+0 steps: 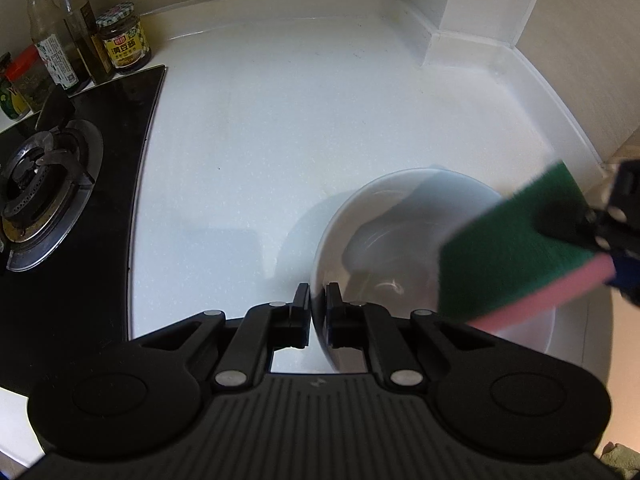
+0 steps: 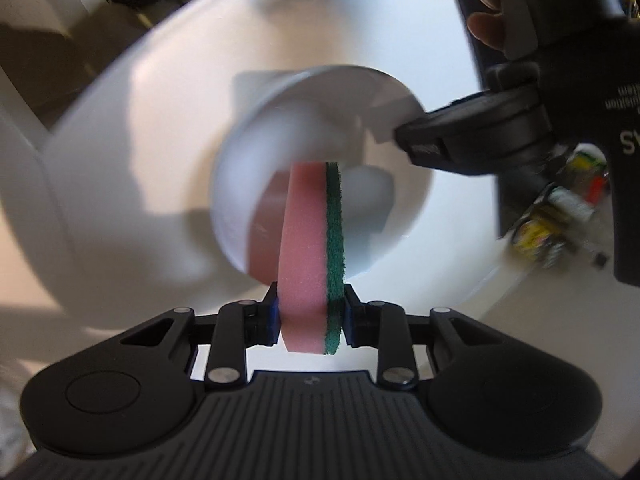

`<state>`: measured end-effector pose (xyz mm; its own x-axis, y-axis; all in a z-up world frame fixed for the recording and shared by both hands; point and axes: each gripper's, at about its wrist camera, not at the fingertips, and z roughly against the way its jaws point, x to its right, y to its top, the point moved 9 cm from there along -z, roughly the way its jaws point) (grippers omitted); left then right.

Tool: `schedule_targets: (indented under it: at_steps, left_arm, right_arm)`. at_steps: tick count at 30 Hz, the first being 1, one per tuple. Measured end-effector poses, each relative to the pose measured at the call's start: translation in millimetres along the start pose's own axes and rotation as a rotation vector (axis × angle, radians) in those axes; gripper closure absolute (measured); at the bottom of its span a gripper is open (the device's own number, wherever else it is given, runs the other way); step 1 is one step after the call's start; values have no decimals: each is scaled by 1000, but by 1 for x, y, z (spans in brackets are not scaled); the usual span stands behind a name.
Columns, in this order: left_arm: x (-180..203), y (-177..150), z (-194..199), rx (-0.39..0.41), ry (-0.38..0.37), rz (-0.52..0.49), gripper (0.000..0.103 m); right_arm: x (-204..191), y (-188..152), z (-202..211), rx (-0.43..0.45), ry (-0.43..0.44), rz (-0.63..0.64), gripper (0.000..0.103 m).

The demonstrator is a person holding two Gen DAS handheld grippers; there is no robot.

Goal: Clean bowl
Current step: 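Hold the white bowl with the left gripper while the right gripper scrubs inside with the sponge, then scrub the bowl interior with the sponge in the right gripper while the left gripper tilts the bowl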

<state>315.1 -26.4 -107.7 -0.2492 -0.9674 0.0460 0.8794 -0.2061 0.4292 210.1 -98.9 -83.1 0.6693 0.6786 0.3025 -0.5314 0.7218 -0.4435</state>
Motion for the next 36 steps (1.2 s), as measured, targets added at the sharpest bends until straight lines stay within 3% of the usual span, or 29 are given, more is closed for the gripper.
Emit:
schedule_targets:
  at_steps: [3,7,10,13,15,21,24,29,33,36]
  left_arm:
    - [2,2,0,3,8,3,92]
    - [2,3,0,12,21,6,90]
    - [-1,6,-1,18,19,15,89]
    - [-2,6,0,13,22,15,91]
    - [-2,3,1,2,31,12,94]
    - [-5,-10,9,-31,29,15,97]
    - [-6,-13,11,-31,31,1,97]
    - [-5,-13,12,-24,34,-28,96]
    - [-6,-13,13,-20,29,-36,97]
    - [-7,-14,14,-13,28,-40,97]
  right_arm:
    - [3,5,11,59,108,-139,78]
    - [24,3,30,248,306,-476,78]
    - [39,-2,34,388,390,-696,78]
    - [45,-16,29,472,408,-860,78]
    - [44,-26,27,456,341,-878,78]
    - [41,-40,23,305,40,-722,78]
    - [36,-29,18,254,-113,-509,78]
    - [17,1,14,201,-321,-12,78]
    - [8,2,2,123,-378,215,78]
    - [5,-8,-6,46,-366,273,79]
